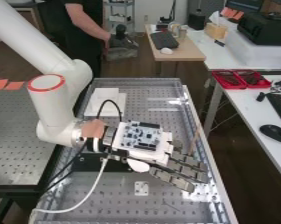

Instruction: Grab the drill bit and place it in the clear container

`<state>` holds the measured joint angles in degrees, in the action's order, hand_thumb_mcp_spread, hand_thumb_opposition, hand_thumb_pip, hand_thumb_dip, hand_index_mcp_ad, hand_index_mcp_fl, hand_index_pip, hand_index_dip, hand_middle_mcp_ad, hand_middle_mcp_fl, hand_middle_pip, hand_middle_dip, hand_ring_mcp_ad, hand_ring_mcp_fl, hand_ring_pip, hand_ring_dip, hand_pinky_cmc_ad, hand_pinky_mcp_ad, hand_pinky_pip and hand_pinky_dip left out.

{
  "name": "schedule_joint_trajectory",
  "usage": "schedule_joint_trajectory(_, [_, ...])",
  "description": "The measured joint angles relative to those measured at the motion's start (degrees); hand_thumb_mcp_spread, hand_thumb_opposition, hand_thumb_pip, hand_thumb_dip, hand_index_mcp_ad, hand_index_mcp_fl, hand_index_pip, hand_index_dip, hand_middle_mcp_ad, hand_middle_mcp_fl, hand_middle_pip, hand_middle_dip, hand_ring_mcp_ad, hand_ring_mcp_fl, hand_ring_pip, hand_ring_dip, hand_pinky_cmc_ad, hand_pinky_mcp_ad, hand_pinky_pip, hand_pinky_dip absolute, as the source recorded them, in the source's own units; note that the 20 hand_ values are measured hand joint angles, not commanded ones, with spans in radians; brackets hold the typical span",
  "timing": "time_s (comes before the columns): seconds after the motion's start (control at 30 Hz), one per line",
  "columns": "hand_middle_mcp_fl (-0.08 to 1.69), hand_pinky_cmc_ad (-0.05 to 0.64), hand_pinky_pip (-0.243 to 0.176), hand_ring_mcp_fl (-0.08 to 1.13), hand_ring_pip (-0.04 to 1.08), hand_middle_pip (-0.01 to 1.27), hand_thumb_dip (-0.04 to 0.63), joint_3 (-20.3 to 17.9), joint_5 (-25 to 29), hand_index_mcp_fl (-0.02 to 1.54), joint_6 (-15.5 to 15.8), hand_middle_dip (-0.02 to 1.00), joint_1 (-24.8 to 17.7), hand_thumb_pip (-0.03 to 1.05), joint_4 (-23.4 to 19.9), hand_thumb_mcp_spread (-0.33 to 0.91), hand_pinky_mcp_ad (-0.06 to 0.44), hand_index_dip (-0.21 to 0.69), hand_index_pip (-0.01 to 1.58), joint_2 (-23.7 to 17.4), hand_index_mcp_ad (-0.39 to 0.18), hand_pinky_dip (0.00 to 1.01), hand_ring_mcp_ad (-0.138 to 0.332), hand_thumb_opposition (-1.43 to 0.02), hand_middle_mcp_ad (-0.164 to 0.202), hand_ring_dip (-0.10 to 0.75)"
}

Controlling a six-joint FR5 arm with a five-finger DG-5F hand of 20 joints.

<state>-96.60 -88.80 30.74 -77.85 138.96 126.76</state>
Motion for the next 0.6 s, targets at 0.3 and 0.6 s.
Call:
schedule_joint_trajectory(0.3, [0.14, 0.213, -0.091, 0.01, 0.1, 0.14, 0.269, -0.49, -0.28, 0.43, -0.05, 0.13, -0.3, 0.6, -0.32, 0.47, 0.164, 0.058, 1.25, -0.26, -0.133, 0.18, 0.147, -0.92, 0.11, -0.054])
schedule_joint_trajectory(0.6, [0.14, 0.215, -0.091, 0.01, 0.1, 0.14, 0.269, 0.14, -0.08, 0.45, 0.16, 0.13, -0.27, 0.6, -0.17, 0.47, 0.164, 0.058, 1.24, 0.16, -0.133, 0.18, 0.147, -0.92, 0.11, -0.054])
